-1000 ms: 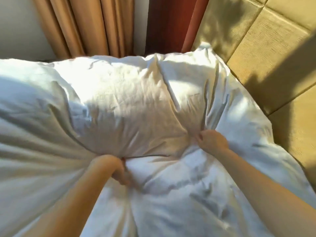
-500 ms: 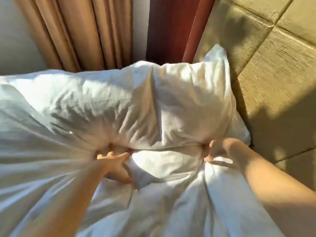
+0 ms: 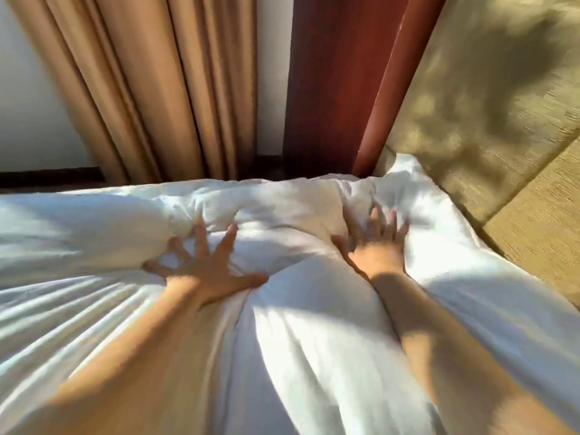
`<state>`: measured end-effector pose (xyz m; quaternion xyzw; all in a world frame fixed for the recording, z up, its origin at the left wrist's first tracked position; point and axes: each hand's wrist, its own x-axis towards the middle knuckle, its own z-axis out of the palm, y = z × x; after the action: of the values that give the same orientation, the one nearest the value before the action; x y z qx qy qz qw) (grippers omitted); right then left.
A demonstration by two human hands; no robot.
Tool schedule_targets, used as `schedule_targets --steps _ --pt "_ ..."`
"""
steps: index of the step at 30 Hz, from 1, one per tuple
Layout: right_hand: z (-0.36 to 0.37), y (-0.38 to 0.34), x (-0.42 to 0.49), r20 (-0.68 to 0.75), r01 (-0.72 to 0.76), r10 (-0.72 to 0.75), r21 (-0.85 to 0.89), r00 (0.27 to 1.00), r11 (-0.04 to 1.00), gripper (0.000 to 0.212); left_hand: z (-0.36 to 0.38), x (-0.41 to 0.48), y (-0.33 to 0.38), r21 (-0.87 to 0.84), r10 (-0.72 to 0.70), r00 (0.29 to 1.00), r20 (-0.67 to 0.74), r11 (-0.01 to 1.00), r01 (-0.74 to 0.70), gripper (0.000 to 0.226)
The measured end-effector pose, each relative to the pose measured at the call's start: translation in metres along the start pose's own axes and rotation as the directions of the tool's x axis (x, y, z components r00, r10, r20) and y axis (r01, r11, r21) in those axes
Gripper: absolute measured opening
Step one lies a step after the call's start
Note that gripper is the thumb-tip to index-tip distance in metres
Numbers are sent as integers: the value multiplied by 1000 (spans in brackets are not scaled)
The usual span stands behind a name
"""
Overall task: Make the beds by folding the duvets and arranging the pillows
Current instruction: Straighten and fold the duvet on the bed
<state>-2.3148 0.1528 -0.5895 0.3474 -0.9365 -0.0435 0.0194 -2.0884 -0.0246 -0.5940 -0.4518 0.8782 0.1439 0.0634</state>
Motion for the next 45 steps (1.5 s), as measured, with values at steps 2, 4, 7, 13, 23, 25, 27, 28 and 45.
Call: schedule_targets --steps 2,4,7,13,23,25,27,28,45 --pt "14 -1 14 -6 -15 15 13 1000 1000 63 9 17 -2 16 -7 999 43 1000 6 127" --pt "21 0 28 7 -29 28 37 1000 999 64 13 31 -5 19 6 998 56 1000 -8 126" --pt "21 6 40 90 -18 13 53 996 998 67 21 44 -9 48 23 997 80 998 -27 128" --pt "-36 4 13 266 22 -48 101 963 995 67 15 36 -9 54 -10 993 119 999 4 125" --pt "-11 84 -49 207 -128 106 96 972 987 99 -11 -9 28 136 -131 990 -43 981 136 113" --pt "-9 83 -48 220 -153 134 73 966 985 96 -22 -28 45 265 -47 994 -101 961 72 94" --pt "-25 75 -49 314 -229 223 -16 923 973 86 -38 -67 71 305 68 994 -88 952 -38 76" --pt "-40 63 -52 349 -254 258 -59 901 966 78 -43 -94 85 251 117 991 -64 963 -97 77" --pt "1 -62 -111 410 -116 101 11 906 993 88 -121 -270 -123 -22 176 983 -56 984 -177 65"
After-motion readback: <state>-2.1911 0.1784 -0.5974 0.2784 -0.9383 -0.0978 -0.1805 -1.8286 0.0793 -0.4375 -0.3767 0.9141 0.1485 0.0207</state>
